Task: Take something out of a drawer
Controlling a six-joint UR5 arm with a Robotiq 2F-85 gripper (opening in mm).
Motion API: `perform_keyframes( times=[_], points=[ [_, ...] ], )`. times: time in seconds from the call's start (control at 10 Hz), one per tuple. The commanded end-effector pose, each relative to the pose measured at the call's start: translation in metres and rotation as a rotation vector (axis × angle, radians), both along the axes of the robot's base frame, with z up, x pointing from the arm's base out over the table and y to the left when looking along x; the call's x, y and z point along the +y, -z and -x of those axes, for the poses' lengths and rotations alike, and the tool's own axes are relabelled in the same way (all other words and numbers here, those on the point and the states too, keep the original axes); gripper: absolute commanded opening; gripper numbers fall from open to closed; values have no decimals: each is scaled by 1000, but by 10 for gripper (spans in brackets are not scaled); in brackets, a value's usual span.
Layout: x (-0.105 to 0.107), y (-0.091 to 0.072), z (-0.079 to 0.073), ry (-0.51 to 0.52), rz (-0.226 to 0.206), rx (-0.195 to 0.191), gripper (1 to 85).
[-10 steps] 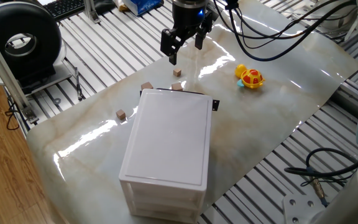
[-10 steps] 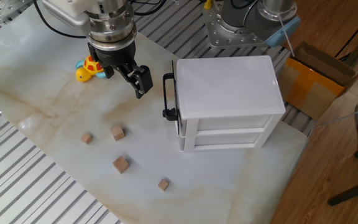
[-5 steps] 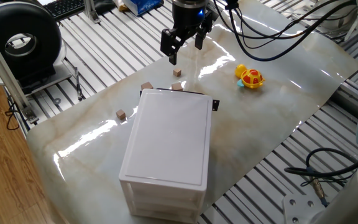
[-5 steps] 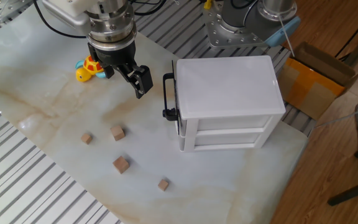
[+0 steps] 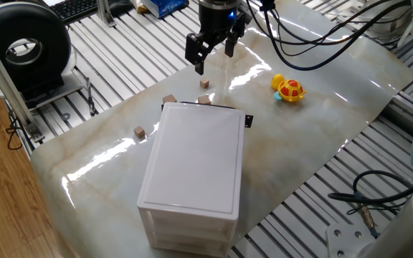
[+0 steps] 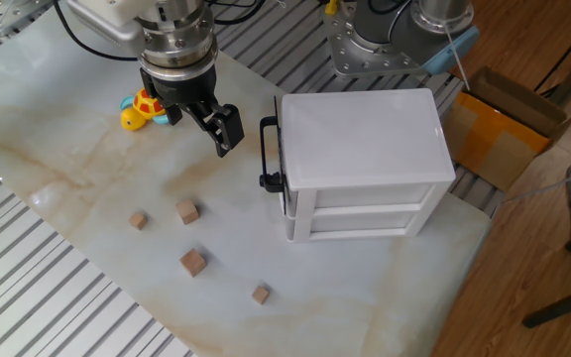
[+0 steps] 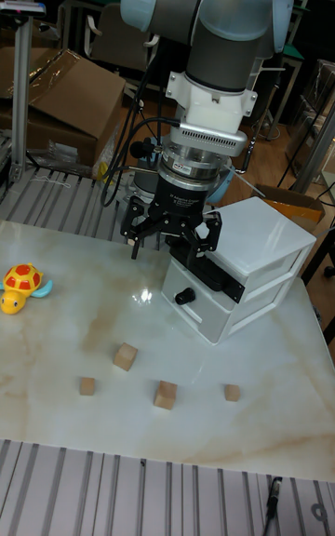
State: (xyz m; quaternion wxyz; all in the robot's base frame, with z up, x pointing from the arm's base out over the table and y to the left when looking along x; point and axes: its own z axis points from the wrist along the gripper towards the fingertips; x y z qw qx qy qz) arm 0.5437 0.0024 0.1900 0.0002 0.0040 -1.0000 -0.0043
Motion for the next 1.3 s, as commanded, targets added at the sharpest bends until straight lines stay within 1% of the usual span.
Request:
perform_keyframes(
  times=[0.0, 0.1, 0.2, 1.1, 1.2],
  points=[
    [2, 0, 0, 0, 0, 0, 840],
    [9, 0, -13, 8, -25, -51, 10],
    [9, 1, -13, 11, -16, -51, 10],
    [10, 1, -13, 11, -14, -52, 10],
    [4, 1, -16, -9, 13, -60, 10]
  ],
)
